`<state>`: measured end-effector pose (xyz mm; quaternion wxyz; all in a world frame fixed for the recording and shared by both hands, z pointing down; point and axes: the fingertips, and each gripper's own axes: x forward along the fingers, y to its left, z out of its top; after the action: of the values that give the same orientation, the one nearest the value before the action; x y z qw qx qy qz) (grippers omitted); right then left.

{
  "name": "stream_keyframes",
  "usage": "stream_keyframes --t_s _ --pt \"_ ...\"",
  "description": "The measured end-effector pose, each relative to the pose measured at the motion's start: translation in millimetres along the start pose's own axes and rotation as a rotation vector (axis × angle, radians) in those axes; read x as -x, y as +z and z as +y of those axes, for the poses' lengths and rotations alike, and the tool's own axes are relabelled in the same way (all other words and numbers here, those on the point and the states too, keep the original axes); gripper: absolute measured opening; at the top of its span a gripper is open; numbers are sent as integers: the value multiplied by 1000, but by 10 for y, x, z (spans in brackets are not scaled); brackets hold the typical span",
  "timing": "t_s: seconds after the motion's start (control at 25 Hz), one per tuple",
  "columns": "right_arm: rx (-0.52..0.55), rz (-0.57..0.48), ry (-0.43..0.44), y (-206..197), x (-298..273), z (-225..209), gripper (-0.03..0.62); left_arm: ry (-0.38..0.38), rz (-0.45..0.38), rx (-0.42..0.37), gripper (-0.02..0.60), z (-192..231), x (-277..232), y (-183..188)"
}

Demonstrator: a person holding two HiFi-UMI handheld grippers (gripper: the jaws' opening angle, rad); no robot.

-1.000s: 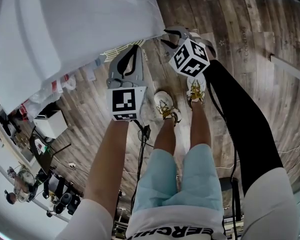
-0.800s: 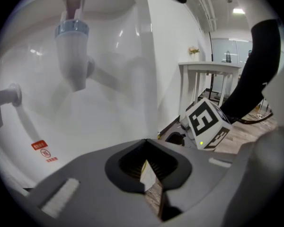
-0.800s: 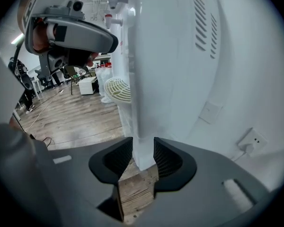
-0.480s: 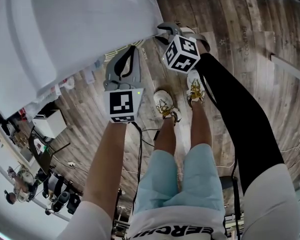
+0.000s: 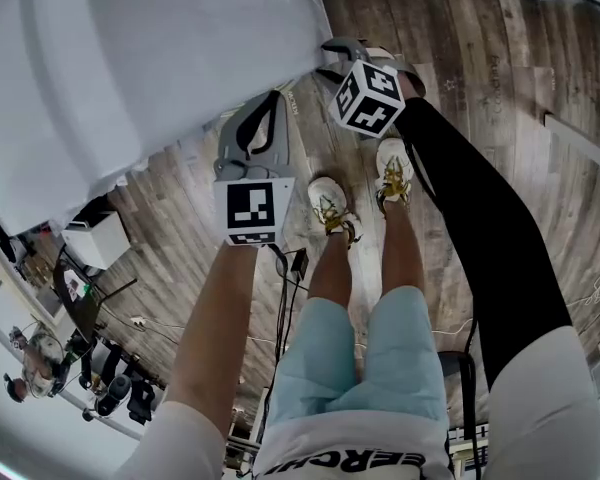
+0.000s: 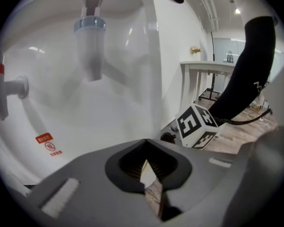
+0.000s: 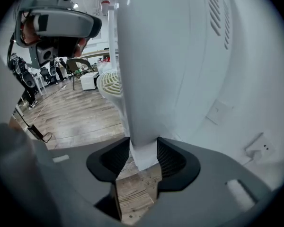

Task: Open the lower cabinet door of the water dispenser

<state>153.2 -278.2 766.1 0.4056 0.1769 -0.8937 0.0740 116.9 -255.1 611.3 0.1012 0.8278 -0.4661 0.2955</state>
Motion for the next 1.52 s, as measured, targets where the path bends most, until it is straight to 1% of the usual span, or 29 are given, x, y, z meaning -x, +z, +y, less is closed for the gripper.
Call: stream_keyframes --t_s 0.24,0.72,0.92,1.08,1.52 --pt "15 19 32 18 -26 -5 171 1 -4 8 57 31 15 3" --pt "11 17 -2 -7 -6 16 169 22 -10 15 57 87 48 18" --pt "22 17 67 -105 26 280 169 27 -5 21 57 108 61 -30" --pt "9 21 40 -98 12 278 170 33 -3 23 56 115 77 -51" --pt "-18 22 51 -129 17 336 170 36 -8 36 57 106 92 -73"
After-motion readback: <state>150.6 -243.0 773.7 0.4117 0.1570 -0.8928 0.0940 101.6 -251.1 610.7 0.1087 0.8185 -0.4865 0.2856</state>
